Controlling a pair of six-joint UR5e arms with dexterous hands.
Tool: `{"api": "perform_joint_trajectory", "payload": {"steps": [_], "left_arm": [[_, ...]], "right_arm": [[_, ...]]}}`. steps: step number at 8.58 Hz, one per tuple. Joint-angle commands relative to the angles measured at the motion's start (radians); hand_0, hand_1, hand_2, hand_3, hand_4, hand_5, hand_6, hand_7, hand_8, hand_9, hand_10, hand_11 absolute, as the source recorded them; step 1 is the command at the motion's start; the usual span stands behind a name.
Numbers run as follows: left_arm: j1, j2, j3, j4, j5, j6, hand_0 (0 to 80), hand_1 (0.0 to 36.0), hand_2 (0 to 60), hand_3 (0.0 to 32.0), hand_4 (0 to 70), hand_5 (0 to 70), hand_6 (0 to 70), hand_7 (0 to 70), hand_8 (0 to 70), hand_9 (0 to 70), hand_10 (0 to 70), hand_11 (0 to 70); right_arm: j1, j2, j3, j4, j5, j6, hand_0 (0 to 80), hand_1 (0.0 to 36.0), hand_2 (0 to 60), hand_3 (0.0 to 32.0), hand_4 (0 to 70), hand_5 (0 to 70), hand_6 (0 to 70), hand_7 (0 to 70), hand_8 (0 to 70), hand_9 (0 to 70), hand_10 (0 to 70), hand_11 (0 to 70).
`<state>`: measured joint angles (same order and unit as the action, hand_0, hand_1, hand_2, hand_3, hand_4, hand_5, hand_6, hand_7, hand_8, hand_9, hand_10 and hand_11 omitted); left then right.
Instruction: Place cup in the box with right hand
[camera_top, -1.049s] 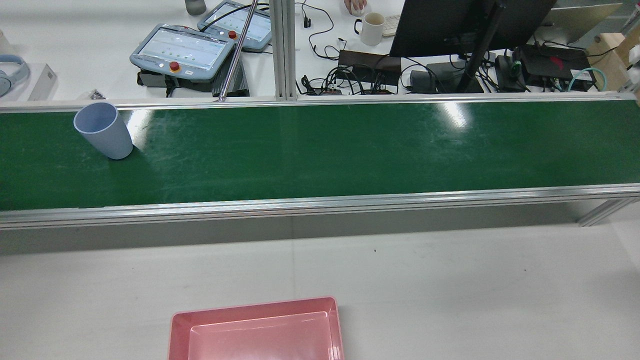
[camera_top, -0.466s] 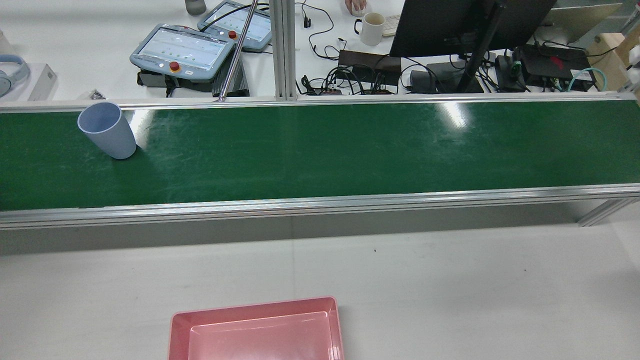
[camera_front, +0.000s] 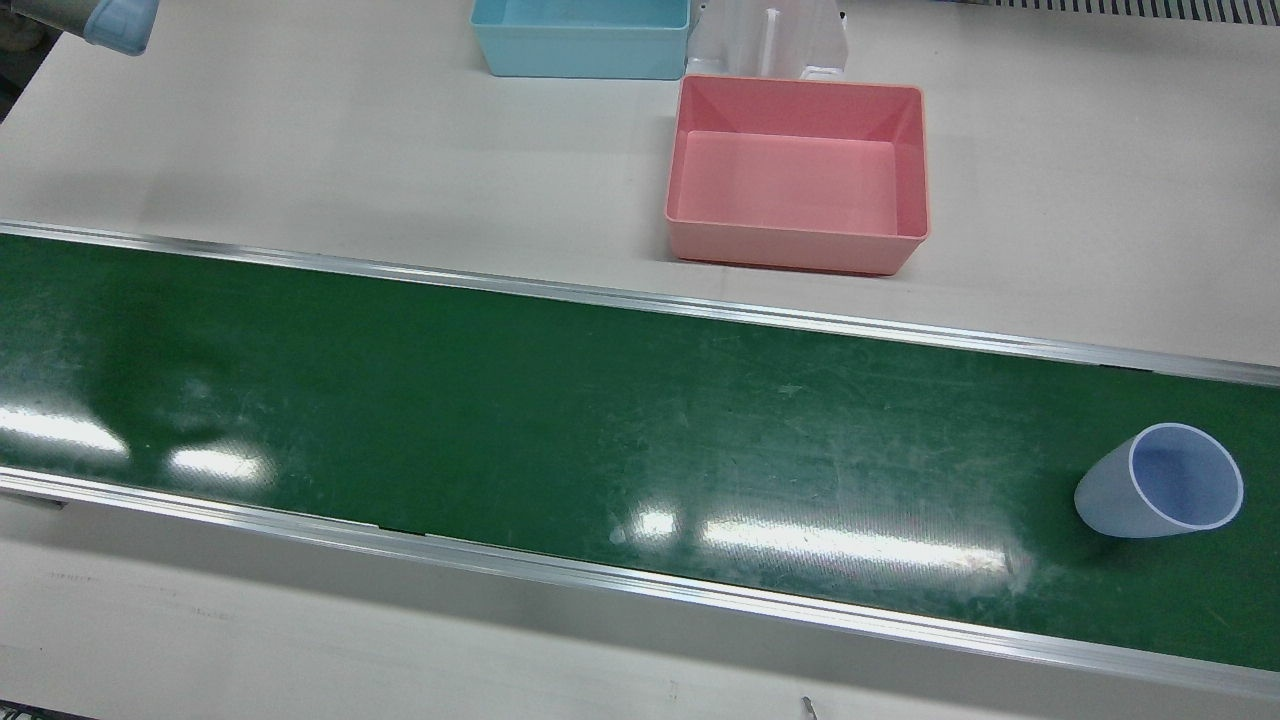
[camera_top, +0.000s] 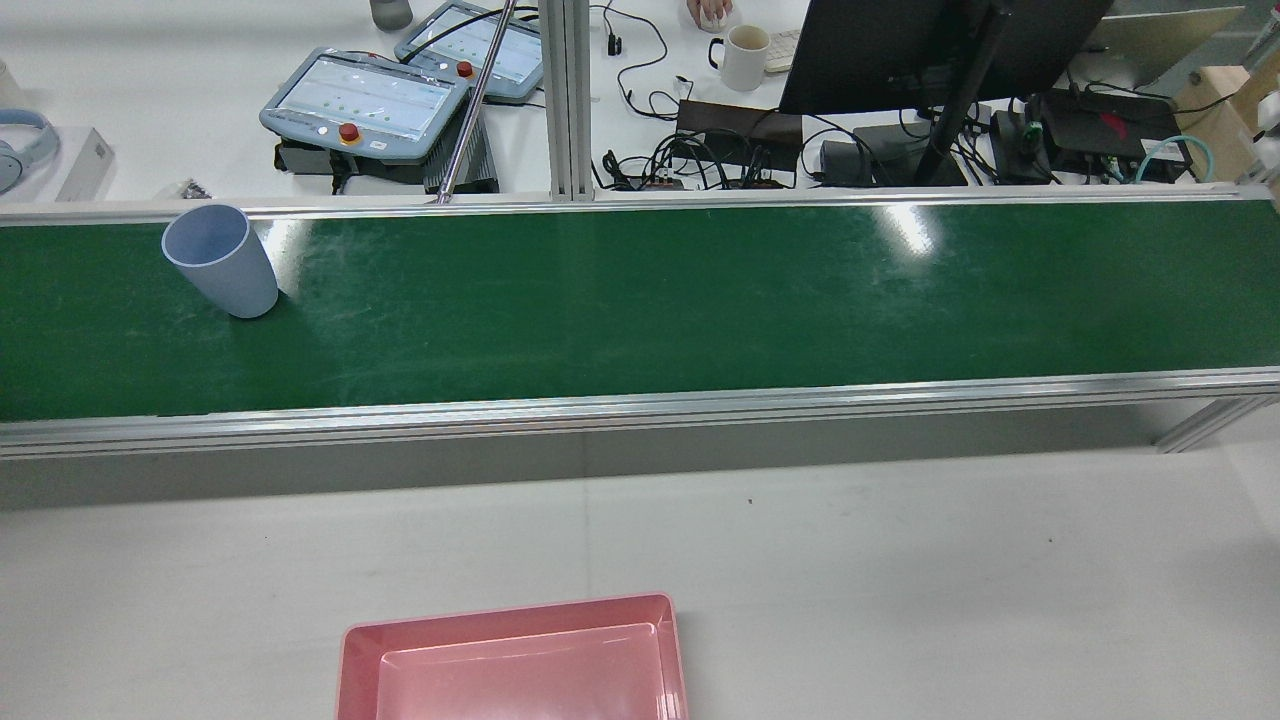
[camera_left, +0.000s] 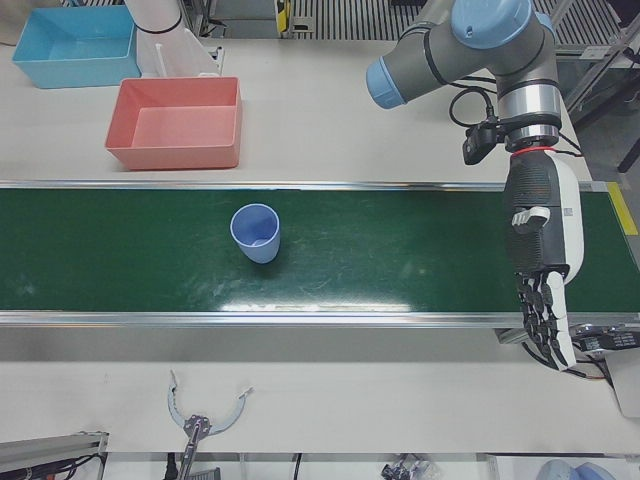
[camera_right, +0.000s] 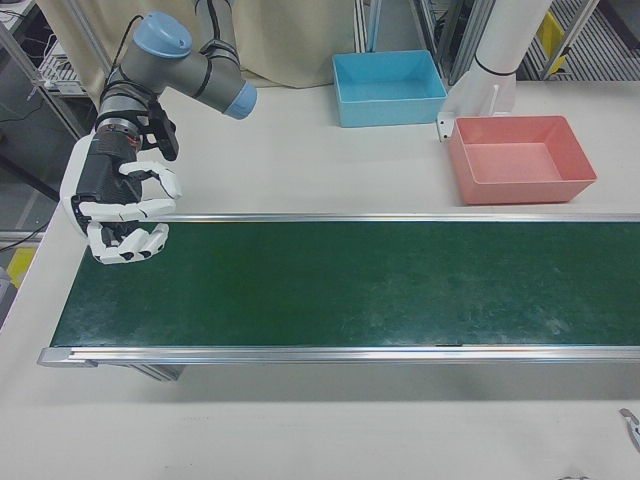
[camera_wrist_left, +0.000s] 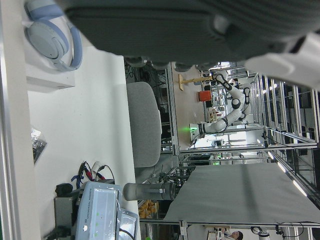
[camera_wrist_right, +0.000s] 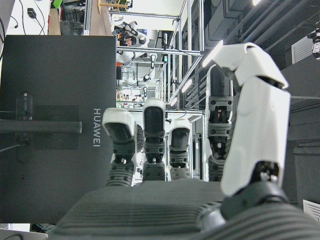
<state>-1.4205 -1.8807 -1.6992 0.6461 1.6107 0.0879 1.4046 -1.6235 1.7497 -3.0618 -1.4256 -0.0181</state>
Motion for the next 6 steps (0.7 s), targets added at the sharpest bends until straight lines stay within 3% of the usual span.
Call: {"api": "perform_joint_trajectory", "payload": {"steps": [1, 6], "left_arm": [[0.0, 0.0, 0.001, 0.0, 0.0, 0.0, 0.0, 0.0, 0.0, 0.0, 0.0, 0.0, 0.0, 0.0, 0.0, 0.0, 0.0, 0.0], [0.0, 0.0, 0.001, 0.0, 0.0, 0.001, 0.0, 0.0, 0.0, 0.0, 0.0, 0.0, 0.0, 0.0, 0.0, 0.0, 0.0, 0.0]], "right_arm": [[0.001, -0.001, 0.001, 0.002, 0.001, 0.001, 56.4, 23.7, 32.8, 0.0, 59.2, 12.5, 21.8, 70.0, 38.2, 55.4, 46.0, 65.5], [0.001, -0.001, 0.002, 0.0, 0.001, 0.0, 56.8, 24.0, 33.2, 0.0, 60.3, 12.6, 22.2, 70.0, 38.9, 56.4, 46.6, 66.3]]}}
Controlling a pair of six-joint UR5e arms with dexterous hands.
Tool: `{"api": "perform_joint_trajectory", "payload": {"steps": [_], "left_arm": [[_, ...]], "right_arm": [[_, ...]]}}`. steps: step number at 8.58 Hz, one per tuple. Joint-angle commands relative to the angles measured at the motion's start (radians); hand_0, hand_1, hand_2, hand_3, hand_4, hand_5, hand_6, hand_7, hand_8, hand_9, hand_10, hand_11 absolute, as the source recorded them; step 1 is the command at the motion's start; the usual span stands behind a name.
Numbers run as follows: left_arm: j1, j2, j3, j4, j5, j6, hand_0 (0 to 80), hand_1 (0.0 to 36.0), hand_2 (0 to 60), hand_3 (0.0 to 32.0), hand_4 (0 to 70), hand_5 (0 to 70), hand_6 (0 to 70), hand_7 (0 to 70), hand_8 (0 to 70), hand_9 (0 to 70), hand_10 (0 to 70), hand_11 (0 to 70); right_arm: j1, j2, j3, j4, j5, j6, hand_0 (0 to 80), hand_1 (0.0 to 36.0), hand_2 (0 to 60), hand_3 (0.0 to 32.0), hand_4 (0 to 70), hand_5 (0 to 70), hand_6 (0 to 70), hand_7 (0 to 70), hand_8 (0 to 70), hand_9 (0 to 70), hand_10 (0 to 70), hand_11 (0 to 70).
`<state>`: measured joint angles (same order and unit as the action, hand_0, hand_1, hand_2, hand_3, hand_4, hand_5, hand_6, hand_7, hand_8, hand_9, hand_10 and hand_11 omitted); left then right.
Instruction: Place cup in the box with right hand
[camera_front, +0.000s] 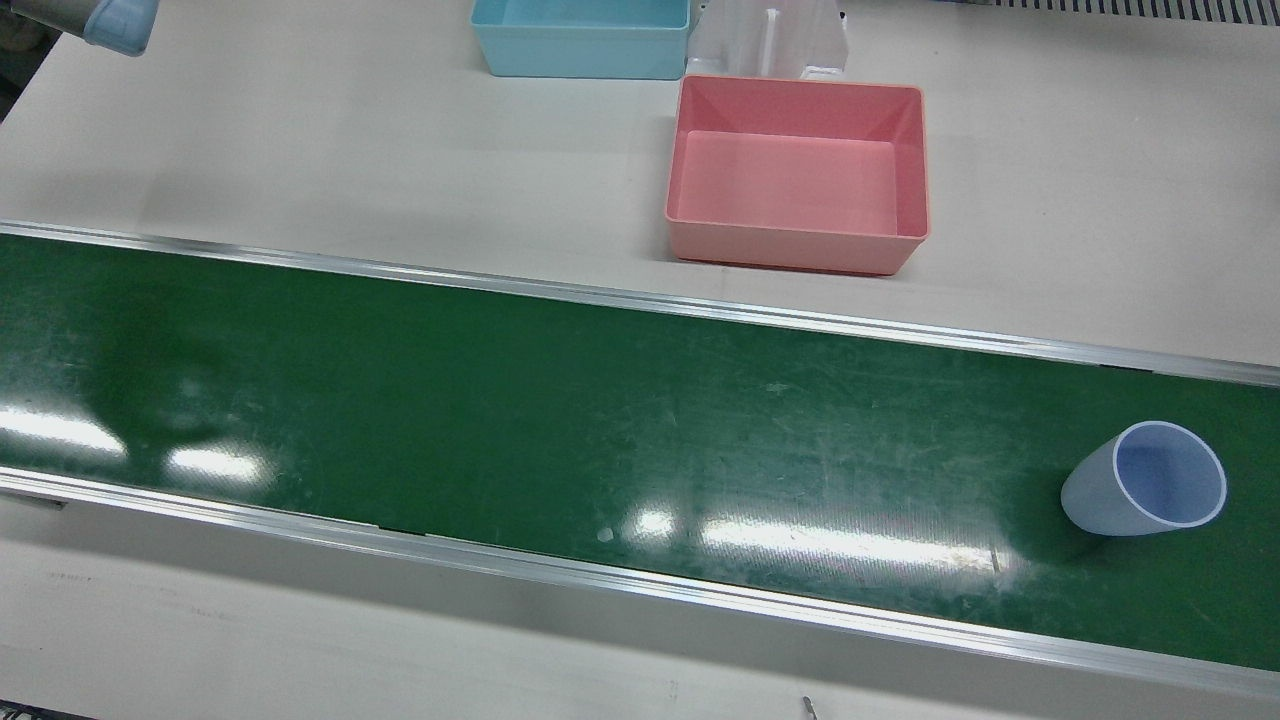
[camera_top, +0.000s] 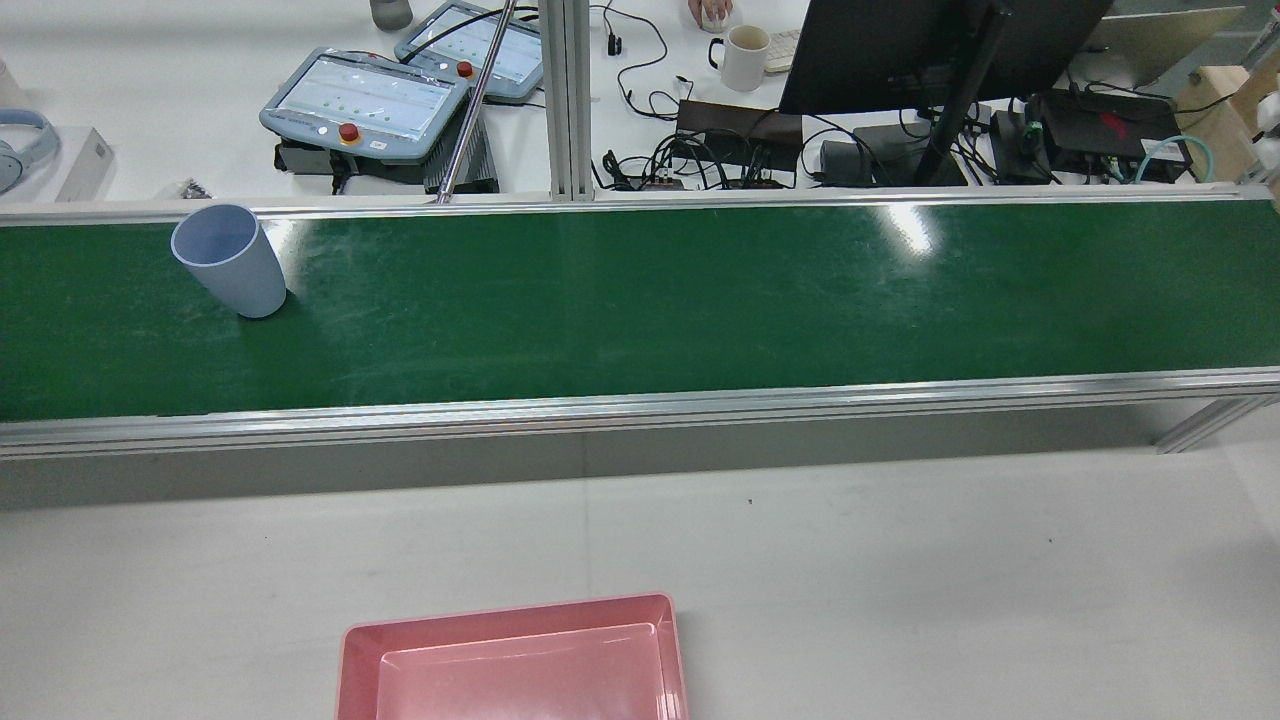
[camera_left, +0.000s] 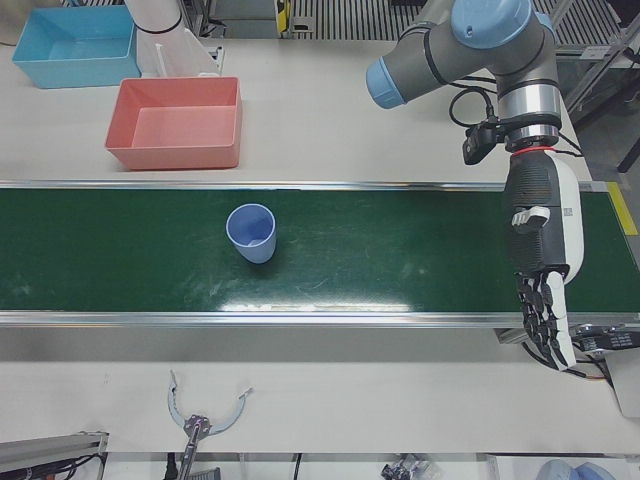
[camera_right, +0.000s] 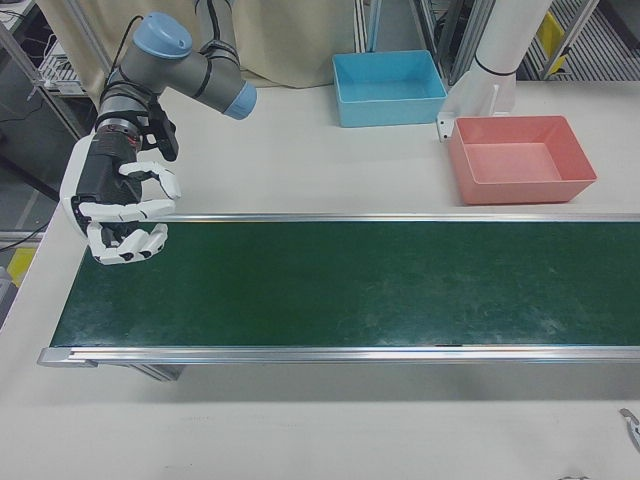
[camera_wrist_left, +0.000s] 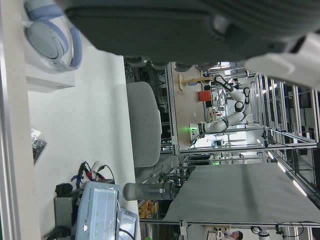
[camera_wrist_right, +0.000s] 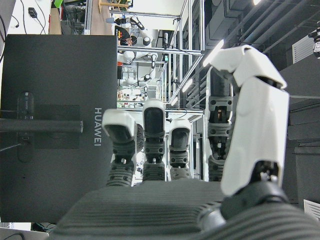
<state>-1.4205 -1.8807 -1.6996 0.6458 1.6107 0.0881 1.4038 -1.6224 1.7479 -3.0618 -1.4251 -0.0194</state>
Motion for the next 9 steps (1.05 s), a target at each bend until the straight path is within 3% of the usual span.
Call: {"api": "perform_joint_trajectory", "payload": {"steps": [1, 9], "left_arm": [[0.0, 0.0, 0.0, 0.0, 0.0, 0.001, 0.0, 0.0, 0.0, 0.0, 0.0, 0.0, 0.0, 0.0, 0.0, 0.0, 0.0, 0.0], [0.0, 0.0, 0.0, 0.0, 0.0, -0.001, 0.0, 0.0, 0.0, 0.0, 0.0, 0.0, 0.0, 0.0, 0.0, 0.0, 0.0, 0.0]], "right_arm": [[0.0, -0.002, 0.001, 0.0, 0.0, 0.001, 56.6, 23.9, 33.1, 0.0, 59.2, 12.5, 22.0, 70.0, 38.5, 55.8, 46.4, 66.0], [0.0, -0.001, 0.002, 0.0, 0.0, 0.001, 56.9, 23.9, 33.5, 0.0, 61.0, 12.7, 22.5, 70.0, 39.3, 56.8, 47.2, 67.2]]}}
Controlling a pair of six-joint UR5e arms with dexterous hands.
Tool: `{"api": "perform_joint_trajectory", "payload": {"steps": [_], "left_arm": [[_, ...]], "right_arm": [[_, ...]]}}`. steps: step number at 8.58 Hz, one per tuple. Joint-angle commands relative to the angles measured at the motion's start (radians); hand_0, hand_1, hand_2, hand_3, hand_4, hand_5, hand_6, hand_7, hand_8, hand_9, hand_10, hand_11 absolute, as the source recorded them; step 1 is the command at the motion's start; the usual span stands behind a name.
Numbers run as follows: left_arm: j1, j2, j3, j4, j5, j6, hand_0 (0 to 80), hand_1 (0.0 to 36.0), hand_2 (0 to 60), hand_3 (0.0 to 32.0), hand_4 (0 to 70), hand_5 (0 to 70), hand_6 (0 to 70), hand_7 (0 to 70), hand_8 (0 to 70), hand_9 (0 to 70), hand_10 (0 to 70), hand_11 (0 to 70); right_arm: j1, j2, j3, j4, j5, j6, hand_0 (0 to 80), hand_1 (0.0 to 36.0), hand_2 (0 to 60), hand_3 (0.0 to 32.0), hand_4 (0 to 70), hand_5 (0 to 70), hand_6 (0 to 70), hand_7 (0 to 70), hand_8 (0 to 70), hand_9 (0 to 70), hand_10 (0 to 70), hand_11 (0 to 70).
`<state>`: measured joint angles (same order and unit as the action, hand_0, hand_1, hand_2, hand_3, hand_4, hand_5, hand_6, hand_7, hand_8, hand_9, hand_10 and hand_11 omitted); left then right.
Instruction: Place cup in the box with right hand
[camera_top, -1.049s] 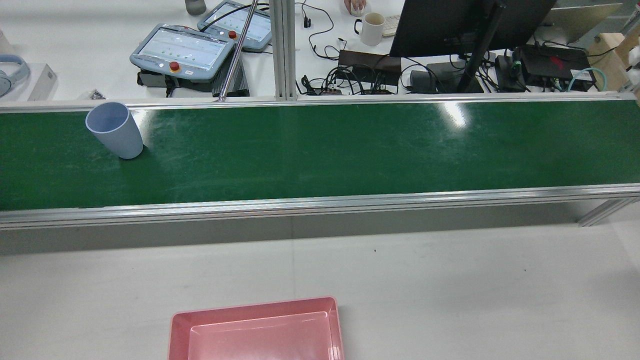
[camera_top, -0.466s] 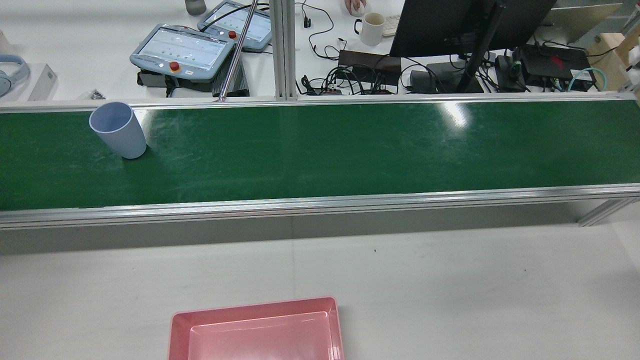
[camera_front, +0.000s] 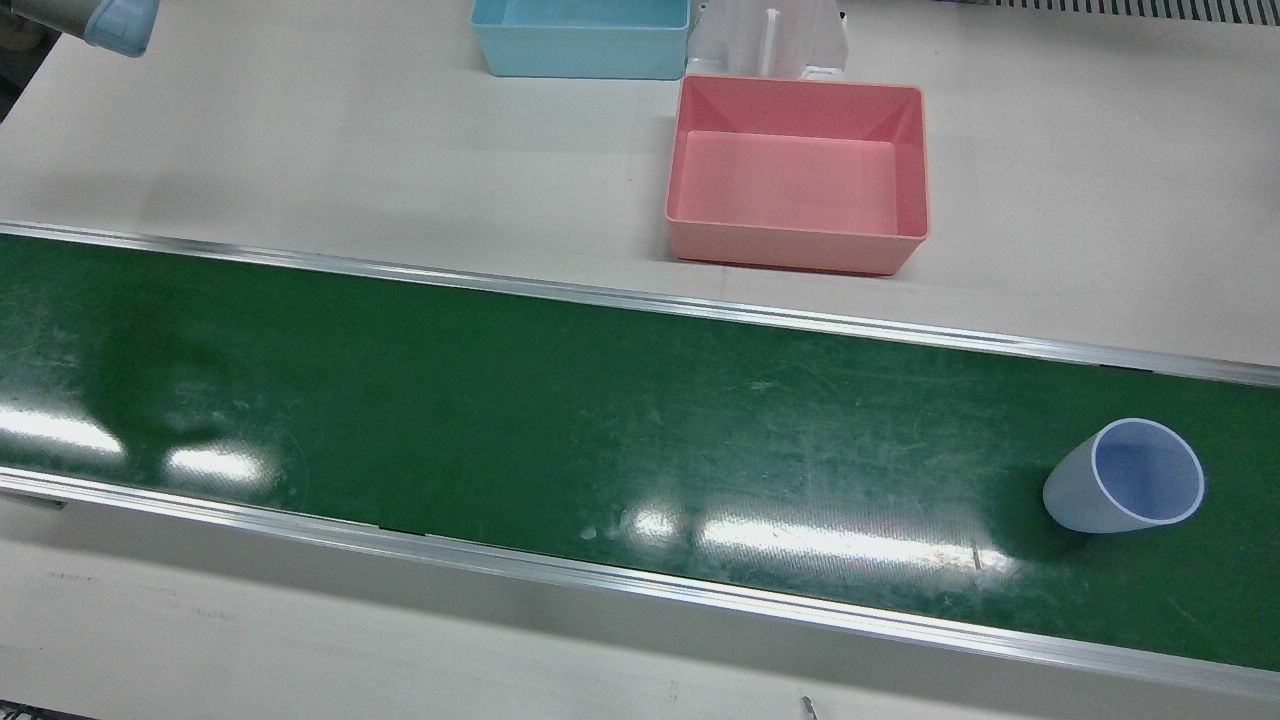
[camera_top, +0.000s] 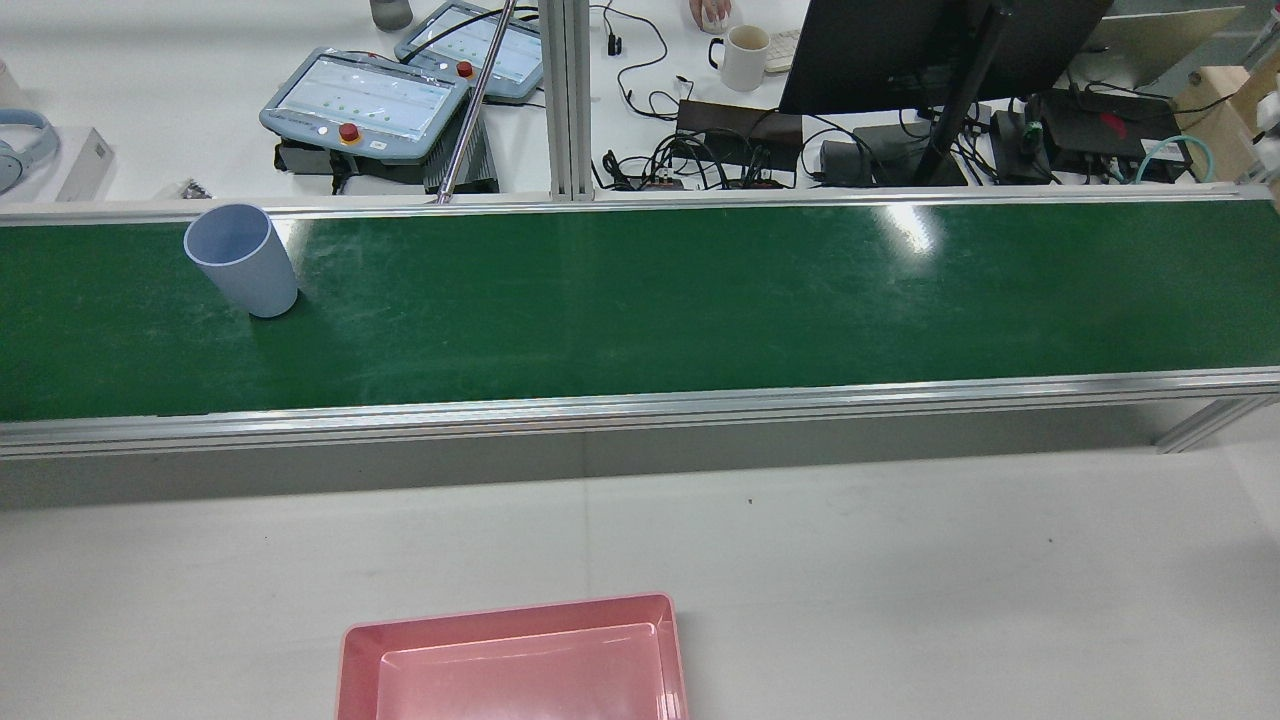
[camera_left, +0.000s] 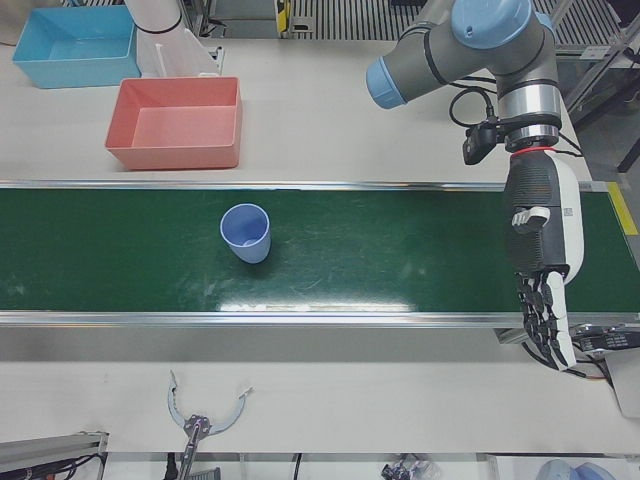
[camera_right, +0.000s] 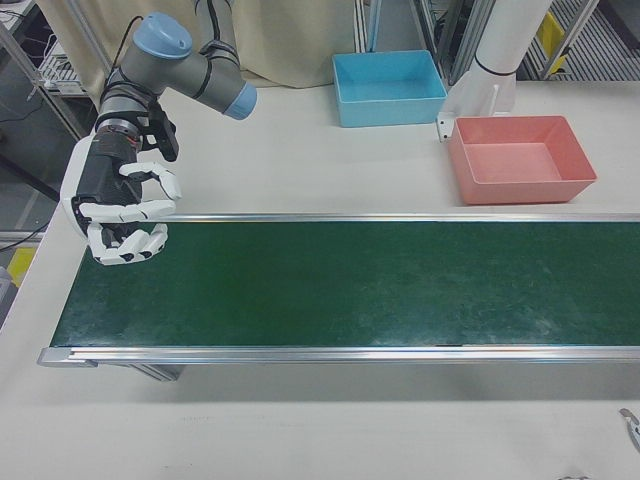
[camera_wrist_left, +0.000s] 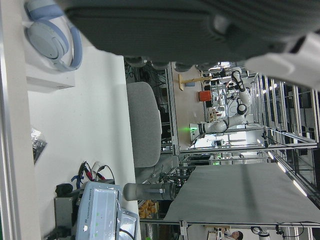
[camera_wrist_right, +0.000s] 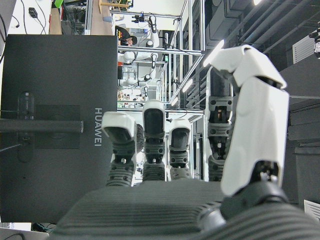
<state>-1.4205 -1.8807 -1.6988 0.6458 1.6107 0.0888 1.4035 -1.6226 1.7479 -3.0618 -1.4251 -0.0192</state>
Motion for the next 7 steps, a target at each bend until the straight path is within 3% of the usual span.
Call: {"api": "perform_joint_trajectory", "payload": {"steps": [1, 7], "left_arm": [[0.0, 0.0, 0.001, 0.0, 0.0, 0.0, 0.0, 0.0, 0.0, 0.0, 0.0, 0.0, 0.0, 0.0, 0.0, 0.0, 0.0, 0.0], [0.0, 0.0, -0.001, 0.0, 0.0, -0.001, 0.0, 0.0, 0.0, 0.0, 0.0, 0.0, 0.0, 0.0, 0.0, 0.0, 0.0, 0.0]], "right_arm": [[0.0, -0.002, 0.004, 0.0, 0.0, 0.001, 56.6, 23.9, 33.1, 0.0, 59.2, 12.5, 21.8, 70.0, 38.3, 55.5, 46.3, 65.8], [0.0, 0.0, 0.001, 0.0, 0.0, -0.001, 57.0, 24.0, 33.2, 0.0, 60.1, 12.6, 22.3, 70.0, 39.0, 56.5, 46.5, 66.2]]}}
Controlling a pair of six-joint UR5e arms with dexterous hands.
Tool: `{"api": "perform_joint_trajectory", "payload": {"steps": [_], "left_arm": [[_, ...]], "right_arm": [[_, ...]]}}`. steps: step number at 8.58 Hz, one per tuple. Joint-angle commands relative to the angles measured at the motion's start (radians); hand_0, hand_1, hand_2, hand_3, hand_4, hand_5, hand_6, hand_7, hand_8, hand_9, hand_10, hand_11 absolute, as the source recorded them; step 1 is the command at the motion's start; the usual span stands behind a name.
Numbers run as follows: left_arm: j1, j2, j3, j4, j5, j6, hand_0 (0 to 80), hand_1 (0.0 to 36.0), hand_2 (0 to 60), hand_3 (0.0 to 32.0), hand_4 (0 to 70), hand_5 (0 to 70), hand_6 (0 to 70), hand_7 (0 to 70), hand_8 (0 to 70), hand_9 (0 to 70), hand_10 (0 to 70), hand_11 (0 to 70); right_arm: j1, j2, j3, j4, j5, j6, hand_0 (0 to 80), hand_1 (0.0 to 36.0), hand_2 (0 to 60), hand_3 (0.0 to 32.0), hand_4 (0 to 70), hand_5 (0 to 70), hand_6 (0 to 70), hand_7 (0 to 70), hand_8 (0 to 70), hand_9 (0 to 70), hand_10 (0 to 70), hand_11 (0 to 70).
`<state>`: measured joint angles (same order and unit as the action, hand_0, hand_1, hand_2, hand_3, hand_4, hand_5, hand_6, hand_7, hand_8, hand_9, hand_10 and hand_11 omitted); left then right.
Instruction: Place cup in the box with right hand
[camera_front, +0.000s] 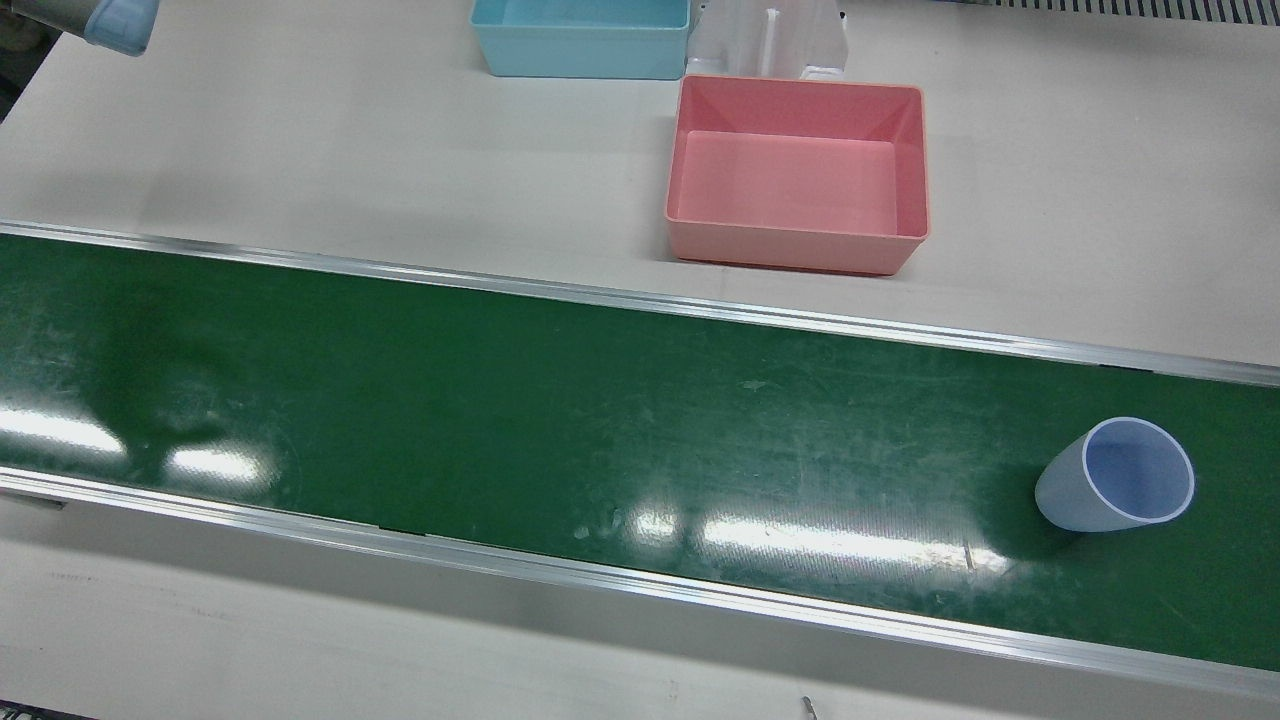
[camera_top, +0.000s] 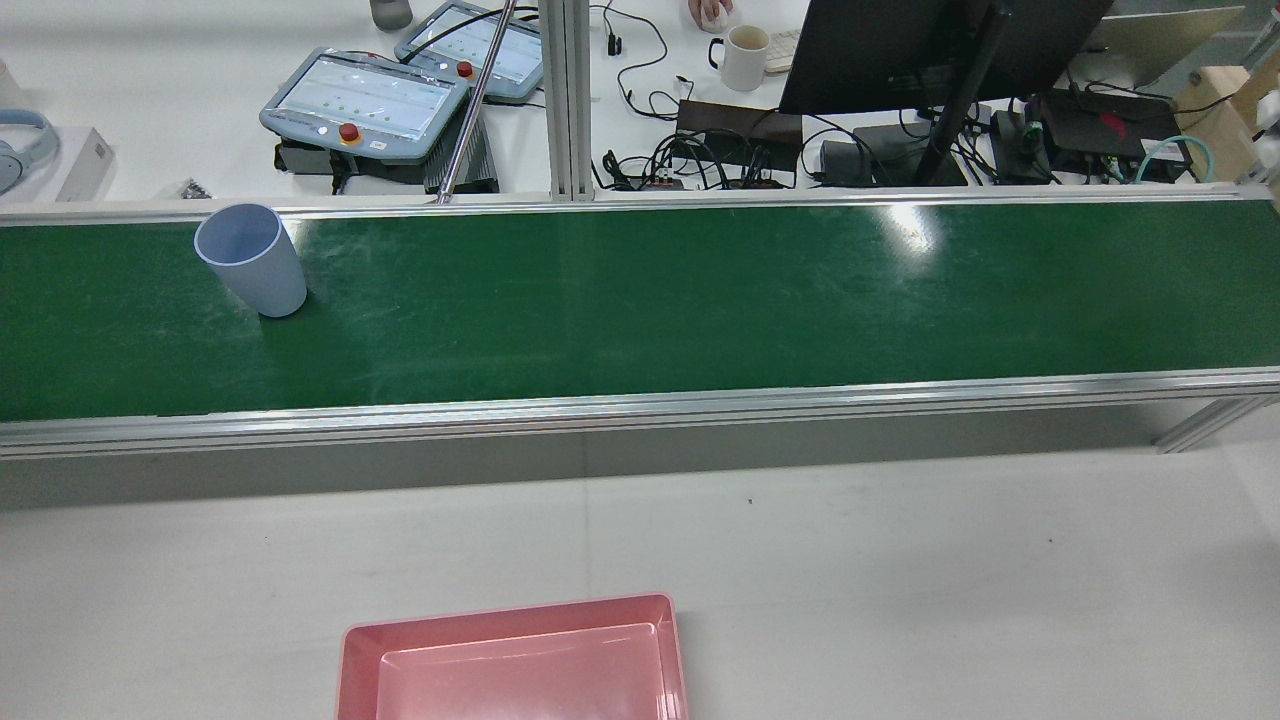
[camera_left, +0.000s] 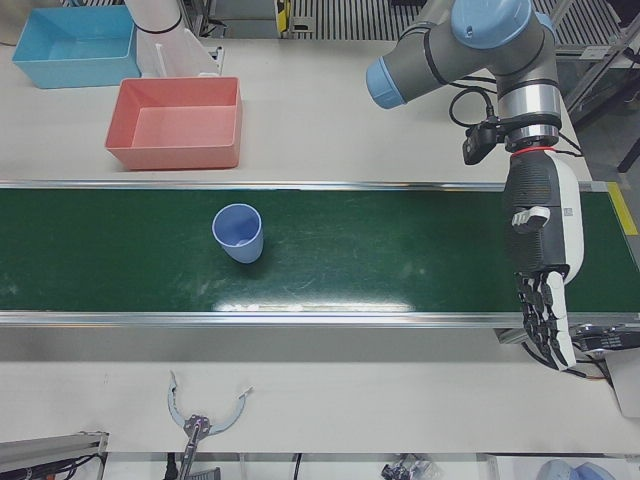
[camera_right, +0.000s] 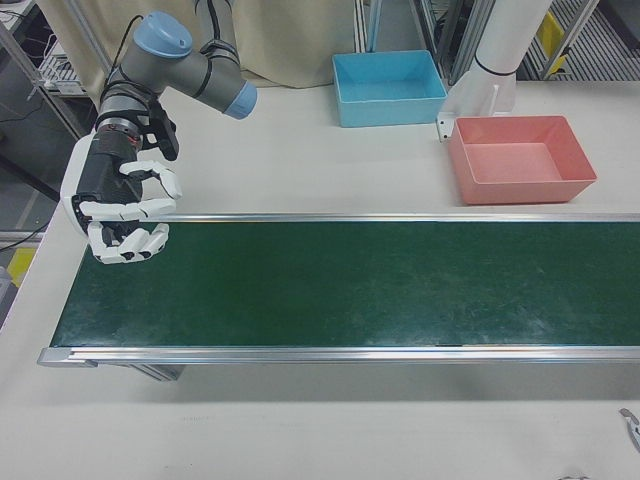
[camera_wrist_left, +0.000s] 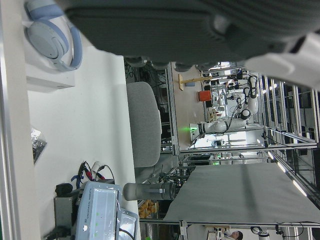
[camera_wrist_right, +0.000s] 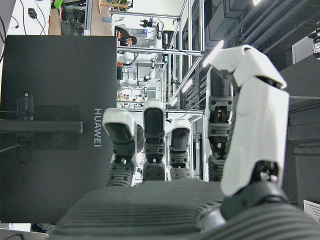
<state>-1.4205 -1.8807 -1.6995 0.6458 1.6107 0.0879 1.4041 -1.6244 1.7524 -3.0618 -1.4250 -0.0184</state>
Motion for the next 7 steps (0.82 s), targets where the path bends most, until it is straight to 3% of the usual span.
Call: {"api": "perform_joint_trajectory", "payload": {"steps": [1, 7], "left_arm": [[0.0, 0.0, 0.0, 0.0, 0.0, 0.001, 0.0, 0.0, 0.0, 0.0, 0.0, 0.0, 0.0, 0.0, 0.0, 0.0, 0.0, 0.0], [0.0, 0.0, 0.0, 0.0, 0.0, 0.001, 0.0, 0.0, 0.0, 0.0, 0.0, 0.0, 0.0, 0.0, 0.0, 0.0, 0.0, 0.0]], "right_arm": [[-0.001, 0.003, -0.004, 0.0, 0.0, 0.0, 56.9, 24.0, 33.2, 0.0, 61.0, 12.7, 22.4, 70.0, 39.2, 56.7, 46.9, 66.6], [-0.001, 0.0, -0.002, 0.0, 0.0, 0.0, 56.7, 23.9, 33.2, 0.0, 59.5, 12.5, 22.0, 70.0, 38.5, 55.8, 46.1, 65.6]]}}
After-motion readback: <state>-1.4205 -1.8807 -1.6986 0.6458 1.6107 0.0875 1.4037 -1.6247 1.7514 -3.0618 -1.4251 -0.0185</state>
